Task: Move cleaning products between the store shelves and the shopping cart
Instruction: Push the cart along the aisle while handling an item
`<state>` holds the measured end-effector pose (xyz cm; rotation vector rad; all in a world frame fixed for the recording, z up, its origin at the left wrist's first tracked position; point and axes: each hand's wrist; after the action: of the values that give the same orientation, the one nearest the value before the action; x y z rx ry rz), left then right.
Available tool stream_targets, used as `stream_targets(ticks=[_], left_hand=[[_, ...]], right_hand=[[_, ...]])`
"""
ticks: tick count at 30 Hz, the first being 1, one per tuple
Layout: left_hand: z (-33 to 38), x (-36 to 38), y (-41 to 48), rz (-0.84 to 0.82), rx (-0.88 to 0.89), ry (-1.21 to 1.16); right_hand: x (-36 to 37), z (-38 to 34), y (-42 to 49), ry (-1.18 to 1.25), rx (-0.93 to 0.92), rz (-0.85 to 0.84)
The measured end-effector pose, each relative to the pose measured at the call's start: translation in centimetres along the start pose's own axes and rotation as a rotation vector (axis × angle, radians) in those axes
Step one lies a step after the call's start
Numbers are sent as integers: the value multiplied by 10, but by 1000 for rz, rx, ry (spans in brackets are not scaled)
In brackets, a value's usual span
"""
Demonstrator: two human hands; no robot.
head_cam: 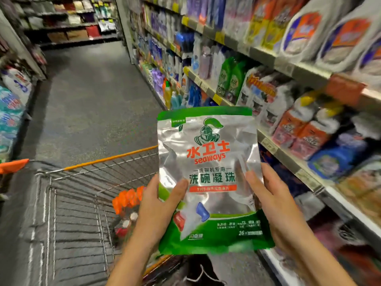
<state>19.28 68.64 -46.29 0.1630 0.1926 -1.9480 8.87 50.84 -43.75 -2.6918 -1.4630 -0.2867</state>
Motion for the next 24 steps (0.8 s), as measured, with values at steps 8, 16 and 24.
stream_targets(ticks=[8, 16, 24], left_hand=[[61, 65, -39, -294, 177, -34], [121, 162, -80, -608, 355, -103], [184, 284, -162, -852, 509, -200]], right_hand=[[-62, -56, -85, 15, -152, 326], [-137, -116, -167, 7, -315, 616], [-224, -178, -256, -94, -500, 829]])
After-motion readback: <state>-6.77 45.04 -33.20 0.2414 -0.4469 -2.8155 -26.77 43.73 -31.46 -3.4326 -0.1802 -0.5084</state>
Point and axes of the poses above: each hand's wrist, its own y-axis towards the middle knuckle, its own x-axis out of the palm, z = x × y, and after that the axes turned 13 degrees about y, right-handed
